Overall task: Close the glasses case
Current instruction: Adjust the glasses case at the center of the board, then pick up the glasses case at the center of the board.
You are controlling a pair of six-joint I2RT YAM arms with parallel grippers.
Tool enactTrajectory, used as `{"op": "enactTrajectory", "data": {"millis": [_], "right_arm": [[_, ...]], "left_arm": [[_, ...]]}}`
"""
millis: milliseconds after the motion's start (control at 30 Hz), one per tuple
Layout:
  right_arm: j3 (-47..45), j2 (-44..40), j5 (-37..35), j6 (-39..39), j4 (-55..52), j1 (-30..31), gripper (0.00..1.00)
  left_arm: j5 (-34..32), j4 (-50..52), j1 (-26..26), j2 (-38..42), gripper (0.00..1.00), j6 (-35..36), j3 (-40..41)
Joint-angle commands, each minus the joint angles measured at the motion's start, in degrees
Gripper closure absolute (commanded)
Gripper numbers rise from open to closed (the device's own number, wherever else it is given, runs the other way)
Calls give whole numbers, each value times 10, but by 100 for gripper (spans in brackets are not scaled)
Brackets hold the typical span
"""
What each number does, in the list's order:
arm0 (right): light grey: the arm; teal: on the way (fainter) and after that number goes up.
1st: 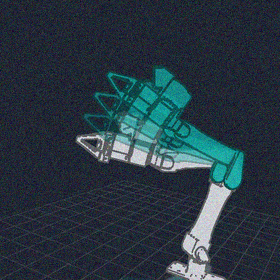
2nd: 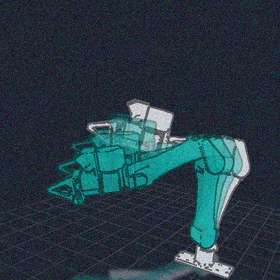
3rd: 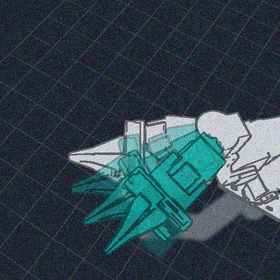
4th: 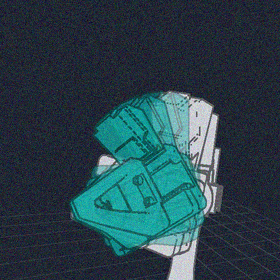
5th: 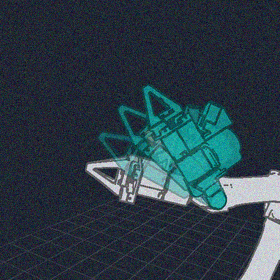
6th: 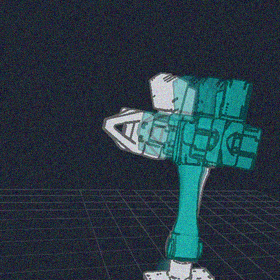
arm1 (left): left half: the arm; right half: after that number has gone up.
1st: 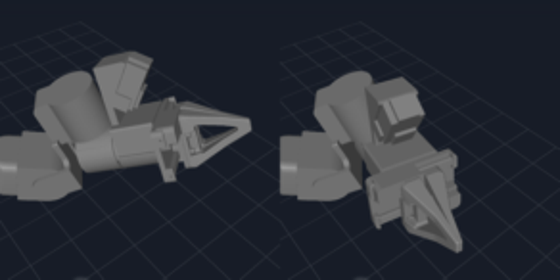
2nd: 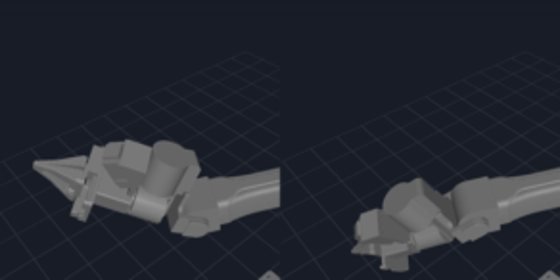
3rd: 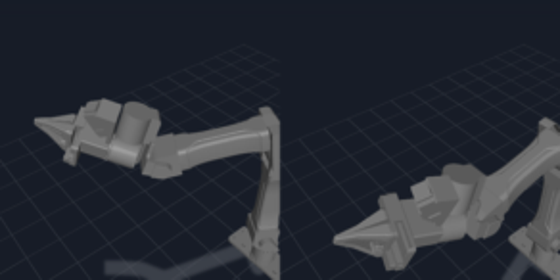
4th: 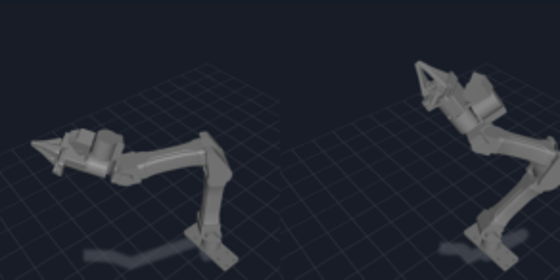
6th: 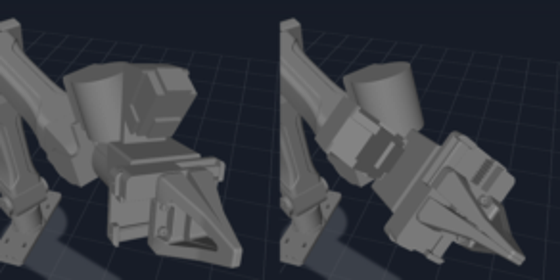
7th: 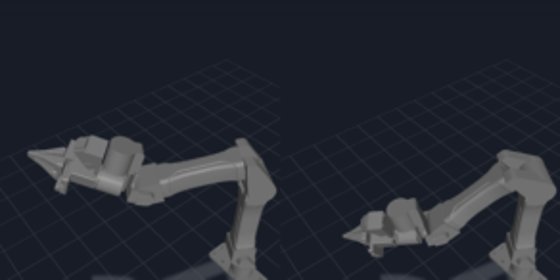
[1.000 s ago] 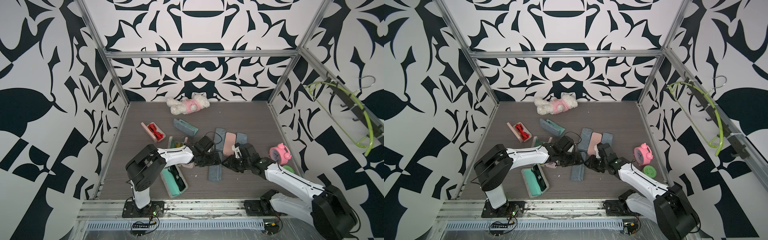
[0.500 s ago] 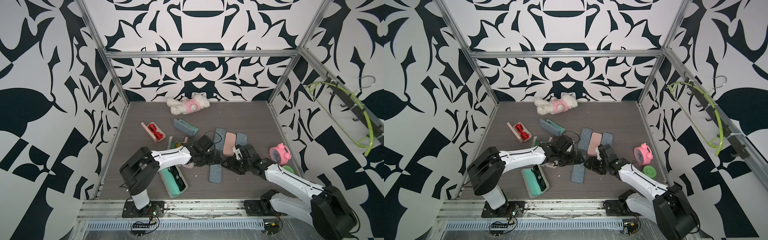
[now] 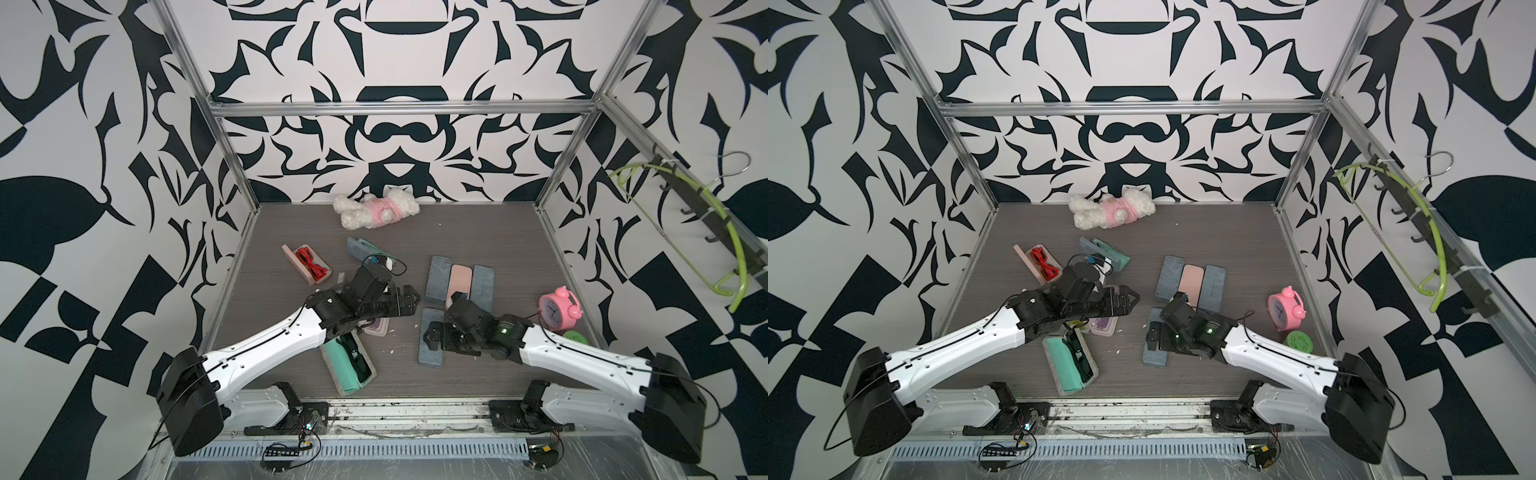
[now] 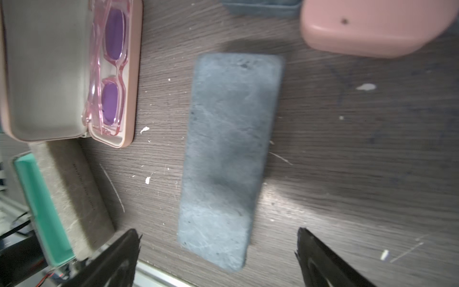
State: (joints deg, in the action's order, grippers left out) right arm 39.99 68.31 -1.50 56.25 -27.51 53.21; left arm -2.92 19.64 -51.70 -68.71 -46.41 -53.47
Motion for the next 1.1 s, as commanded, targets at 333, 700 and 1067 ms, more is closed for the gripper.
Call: {"op": "enactTrajectory", "data": {"millis": [333, 700, 1067], "right_arm": [[113, 161, -156, 98, -107, 67, 4], [114, 210, -128, 88, -39, 67, 7], [109, 213, -131, 71, -38, 56, 29]], "left_arm": [[-39, 65, 13, 107, 1, 30, 68], [-31, 66, 17, 114, 1, 35, 79], [-25, 64, 20, 108, 1, 35, 84]]}}
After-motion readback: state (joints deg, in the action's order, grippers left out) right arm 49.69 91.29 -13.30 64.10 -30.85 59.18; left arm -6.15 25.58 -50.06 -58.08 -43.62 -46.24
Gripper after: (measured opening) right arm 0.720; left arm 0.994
